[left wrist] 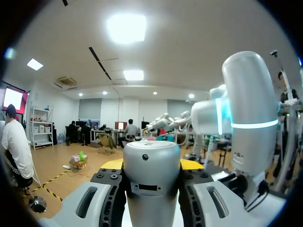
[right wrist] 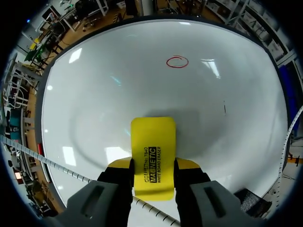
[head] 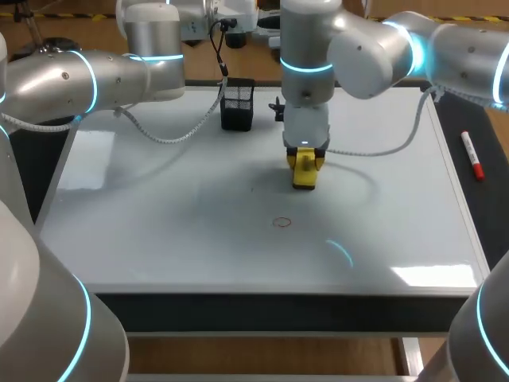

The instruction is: Pick up the inspection probe, press it on each red-marked spot on the whiteboard one by one, put down the probe, pick up the eraser, and wipe off all the red marks.

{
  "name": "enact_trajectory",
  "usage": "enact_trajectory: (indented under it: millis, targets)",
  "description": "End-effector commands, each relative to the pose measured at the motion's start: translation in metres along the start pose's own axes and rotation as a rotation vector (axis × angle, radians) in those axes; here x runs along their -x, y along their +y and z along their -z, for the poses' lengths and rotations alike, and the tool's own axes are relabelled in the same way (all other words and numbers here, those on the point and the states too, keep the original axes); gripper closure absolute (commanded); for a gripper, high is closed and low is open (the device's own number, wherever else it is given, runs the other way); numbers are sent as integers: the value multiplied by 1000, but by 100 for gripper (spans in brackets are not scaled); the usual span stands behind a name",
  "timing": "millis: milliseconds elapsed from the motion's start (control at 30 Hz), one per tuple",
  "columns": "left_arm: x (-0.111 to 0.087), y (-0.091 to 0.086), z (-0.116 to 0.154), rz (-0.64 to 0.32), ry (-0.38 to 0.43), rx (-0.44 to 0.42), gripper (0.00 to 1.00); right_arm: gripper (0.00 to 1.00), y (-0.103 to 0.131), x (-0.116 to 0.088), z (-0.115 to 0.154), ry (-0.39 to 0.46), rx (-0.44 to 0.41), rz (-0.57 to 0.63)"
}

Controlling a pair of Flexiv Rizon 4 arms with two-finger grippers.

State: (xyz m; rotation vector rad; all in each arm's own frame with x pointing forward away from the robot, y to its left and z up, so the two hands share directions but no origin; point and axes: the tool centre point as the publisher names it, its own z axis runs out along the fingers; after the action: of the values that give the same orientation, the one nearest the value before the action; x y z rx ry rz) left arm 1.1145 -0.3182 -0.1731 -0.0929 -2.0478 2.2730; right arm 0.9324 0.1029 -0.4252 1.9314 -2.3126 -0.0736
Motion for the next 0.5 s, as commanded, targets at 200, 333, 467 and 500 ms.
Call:
enact_trajectory:
  millis: [200,333,467,500]
  targets:
    - [1,-1,0,1,1,1,100,100,1,-19,3,-7,-8,-13]
    - [1,-1,0,1,1,1,100,100,2,-24,14,-24,-27,-27]
    - [1,-1,0,1,1,1,100,100,4,-34,39,-30,-42,-19]
    - [1,-1,0,1,1,1,100,100,4,-38,44,-26,-45,-21]
